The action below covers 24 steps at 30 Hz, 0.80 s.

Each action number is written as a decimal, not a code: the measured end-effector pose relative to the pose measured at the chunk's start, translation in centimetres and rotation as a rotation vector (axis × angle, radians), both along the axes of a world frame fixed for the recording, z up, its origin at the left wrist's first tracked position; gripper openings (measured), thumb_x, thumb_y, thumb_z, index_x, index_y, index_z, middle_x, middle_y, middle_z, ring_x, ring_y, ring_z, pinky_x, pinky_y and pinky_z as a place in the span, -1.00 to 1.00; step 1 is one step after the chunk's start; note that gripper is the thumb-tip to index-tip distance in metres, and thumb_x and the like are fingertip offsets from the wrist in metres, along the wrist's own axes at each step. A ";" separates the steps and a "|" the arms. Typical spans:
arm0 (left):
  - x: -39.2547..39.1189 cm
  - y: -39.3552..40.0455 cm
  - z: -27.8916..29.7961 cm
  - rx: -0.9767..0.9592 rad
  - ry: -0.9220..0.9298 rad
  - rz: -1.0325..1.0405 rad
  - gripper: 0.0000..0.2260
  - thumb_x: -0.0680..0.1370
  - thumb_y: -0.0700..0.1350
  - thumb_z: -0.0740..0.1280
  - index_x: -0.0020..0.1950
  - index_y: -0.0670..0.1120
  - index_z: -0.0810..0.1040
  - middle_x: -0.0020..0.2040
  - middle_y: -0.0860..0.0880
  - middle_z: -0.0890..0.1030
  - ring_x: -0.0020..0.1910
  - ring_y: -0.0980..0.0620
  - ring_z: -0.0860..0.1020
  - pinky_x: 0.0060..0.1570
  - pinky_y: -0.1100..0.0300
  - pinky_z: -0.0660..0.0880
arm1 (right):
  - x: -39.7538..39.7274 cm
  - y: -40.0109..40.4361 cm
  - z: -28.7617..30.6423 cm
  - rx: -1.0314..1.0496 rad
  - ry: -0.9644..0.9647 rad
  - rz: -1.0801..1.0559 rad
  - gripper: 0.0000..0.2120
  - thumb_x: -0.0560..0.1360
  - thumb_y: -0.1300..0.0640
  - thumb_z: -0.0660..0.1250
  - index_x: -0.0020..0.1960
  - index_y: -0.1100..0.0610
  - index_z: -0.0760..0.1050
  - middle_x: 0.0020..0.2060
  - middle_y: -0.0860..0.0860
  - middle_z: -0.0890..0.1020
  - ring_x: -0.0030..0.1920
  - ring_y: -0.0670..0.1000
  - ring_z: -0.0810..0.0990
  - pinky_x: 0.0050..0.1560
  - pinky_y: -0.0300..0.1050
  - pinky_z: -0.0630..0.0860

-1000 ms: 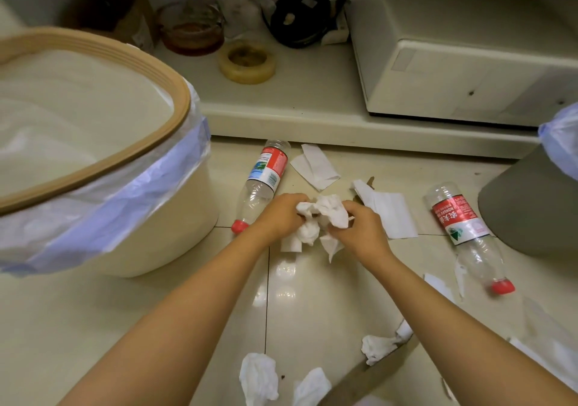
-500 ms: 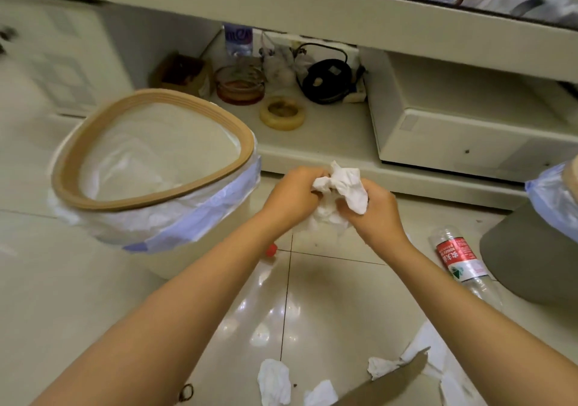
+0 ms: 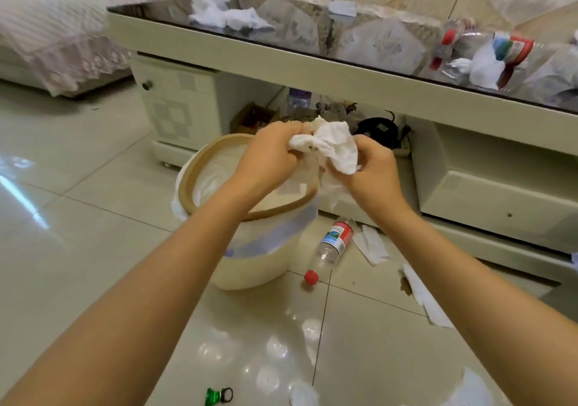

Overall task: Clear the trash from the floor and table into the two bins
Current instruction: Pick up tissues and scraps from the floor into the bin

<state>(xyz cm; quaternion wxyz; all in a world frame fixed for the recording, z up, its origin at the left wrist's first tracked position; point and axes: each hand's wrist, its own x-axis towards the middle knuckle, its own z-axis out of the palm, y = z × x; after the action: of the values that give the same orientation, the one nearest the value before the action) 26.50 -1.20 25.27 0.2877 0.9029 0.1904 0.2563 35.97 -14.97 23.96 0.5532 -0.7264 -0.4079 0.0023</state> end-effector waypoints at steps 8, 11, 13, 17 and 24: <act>-6.9 7.0 -1.2 -0.200 0.068 0.169 -0.73 0.52 -0.22 0.34 0.20 -0.01 0.55 0.06 -0.01 0.57 0.06 -0.03 0.54 0.05 0.01 0.56 | -2.2 5.9 -1.1 -0.149 0.052 0.084 -0.77 0.44 0.28 0.42 0.07 0.10 0.61 -0.01 0.00 0.61 -0.14 -0.11 0.58 -0.15 -0.31 0.59; -7.3 8.2 -2.6 -0.243 0.100 0.156 -0.53 0.50 -0.21 0.39 0.38 0.06 0.42 0.25 -0.01 0.54 0.18 -0.01 0.49 0.02 0.17 0.48 | -2.3 6.7 -1.8 -0.173 0.124 0.110 -0.63 0.46 0.28 0.40 0.24 0.07 0.54 0.09 0.00 0.60 -0.11 -0.14 0.59 -0.12 -0.34 0.57; -7.1 8.4 -3.2 -0.309 0.079 0.118 -0.40 0.49 -0.27 0.36 0.45 0.14 0.32 0.35 -0.01 0.46 0.21 -0.02 0.47 -0.06 0.22 0.49 | -2.3 6.9 -2.0 -0.187 0.141 0.129 -0.57 0.48 0.28 0.38 0.32 0.06 0.48 0.15 -0.03 0.58 -0.01 -0.13 0.58 -0.06 -0.36 0.52; -6.3 7.9 -3.9 -0.366 0.067 0.046 -0.35 0.52 -0.26 0.26 0.50 0.24 0.18 0.47 0.05 0.33 0.10 0.06 0.50 -0.06 0.13 0.55 | -1.9 6.4 -2.5 -0.265 0.016 0.106 -0.57 0.51 0.19 0.35 0.36 0.04 0.44 0.24 -0.08 0.55 0.15 -0.09 0.54 0.18 -0.20 0.48; -5.1 5.5 -5.0 -0.038 0.139 0.028 -0.50 0.50 0.21 0.31 0.43 0.18 0.33 0.32 0.13 0.49 0.28 0.13 0.44 0.22 0.07 0.43 | -2.0 3.9 -4.6 -0.425 -0.509 -0.021 -0.57 0.54 0.03 0.28 0.40 -0.01 0.38 0.40 -0.03 0.41 0.39 0.00 0.36 0.36 0.00 0.32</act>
<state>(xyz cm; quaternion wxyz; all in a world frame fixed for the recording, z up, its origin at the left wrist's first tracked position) 21.43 4.33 20.28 0.2871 0.9103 0.2271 0.1934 33.95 -11.06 19.31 0.2697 -0.8068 -0.5160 -0.1000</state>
